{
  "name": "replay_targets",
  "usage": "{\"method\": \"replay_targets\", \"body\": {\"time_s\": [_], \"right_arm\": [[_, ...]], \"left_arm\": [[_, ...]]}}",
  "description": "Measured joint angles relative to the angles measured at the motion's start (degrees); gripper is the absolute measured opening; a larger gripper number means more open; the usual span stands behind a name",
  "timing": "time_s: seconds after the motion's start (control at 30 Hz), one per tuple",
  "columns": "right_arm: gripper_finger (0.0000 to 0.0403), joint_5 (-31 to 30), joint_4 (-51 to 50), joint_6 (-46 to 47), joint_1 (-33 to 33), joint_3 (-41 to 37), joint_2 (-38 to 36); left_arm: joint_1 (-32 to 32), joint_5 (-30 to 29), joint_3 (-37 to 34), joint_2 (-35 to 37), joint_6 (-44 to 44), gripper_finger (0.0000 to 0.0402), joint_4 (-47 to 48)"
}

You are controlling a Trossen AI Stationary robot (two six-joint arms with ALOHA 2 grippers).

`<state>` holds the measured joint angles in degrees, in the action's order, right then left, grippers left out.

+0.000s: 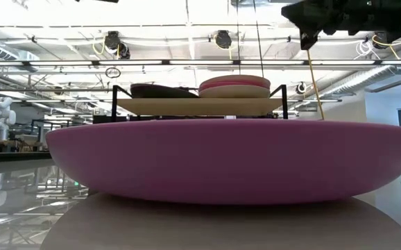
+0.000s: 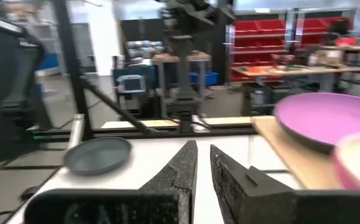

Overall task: Place and stack plates onto a shelf
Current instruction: Stack the violet plate on top of the violet plate on the shelf

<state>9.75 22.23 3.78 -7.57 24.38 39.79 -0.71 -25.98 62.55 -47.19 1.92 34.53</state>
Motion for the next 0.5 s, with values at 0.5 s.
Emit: {"method": "replay_targets", "body": {"time_s": [0.5], "right_arm": [[0.0031, 0.83, -0.79, -2.27, 8.8, 5.97, 14.09]], "left_arm": [[6.25, 0.43, -27.86, 8.03, 2.89, 0.0236, -41.19]]}}
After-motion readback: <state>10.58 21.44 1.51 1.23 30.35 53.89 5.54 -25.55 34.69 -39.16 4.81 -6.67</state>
